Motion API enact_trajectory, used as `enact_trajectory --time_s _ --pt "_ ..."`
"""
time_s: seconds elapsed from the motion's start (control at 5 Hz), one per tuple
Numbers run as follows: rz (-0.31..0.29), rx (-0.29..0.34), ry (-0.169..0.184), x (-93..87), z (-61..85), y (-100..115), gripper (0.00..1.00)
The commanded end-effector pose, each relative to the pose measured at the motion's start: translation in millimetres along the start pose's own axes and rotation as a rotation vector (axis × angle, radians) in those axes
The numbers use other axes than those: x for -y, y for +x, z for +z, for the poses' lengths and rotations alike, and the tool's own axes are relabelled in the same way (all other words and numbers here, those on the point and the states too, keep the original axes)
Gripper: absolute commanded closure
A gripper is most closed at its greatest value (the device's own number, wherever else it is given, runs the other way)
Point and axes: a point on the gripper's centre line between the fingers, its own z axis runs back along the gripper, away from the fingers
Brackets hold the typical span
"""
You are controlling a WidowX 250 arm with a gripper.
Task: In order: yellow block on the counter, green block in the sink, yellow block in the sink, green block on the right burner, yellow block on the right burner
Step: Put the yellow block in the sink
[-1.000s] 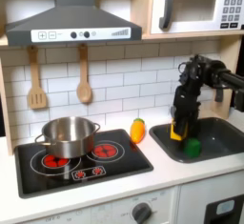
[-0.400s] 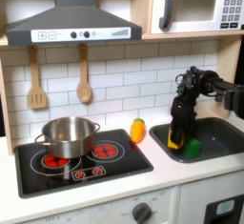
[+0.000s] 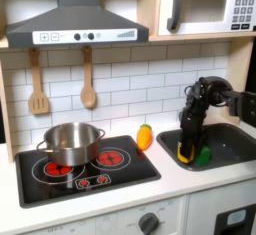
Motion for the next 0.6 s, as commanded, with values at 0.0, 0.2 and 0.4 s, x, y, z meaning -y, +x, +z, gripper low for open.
enact_trajectory --time_s 0.0,0.2,0.4 --pt "-0.023 0.001 0.015 -1.3 -7.1 -1.3 1.00" --pt "-0.047 -0.003 0.023 -0.2 -10.6 -6.8 1.00" --pt "-0.049 -0.015 0.043 -5.3 -17.8 -8.1 1.00"
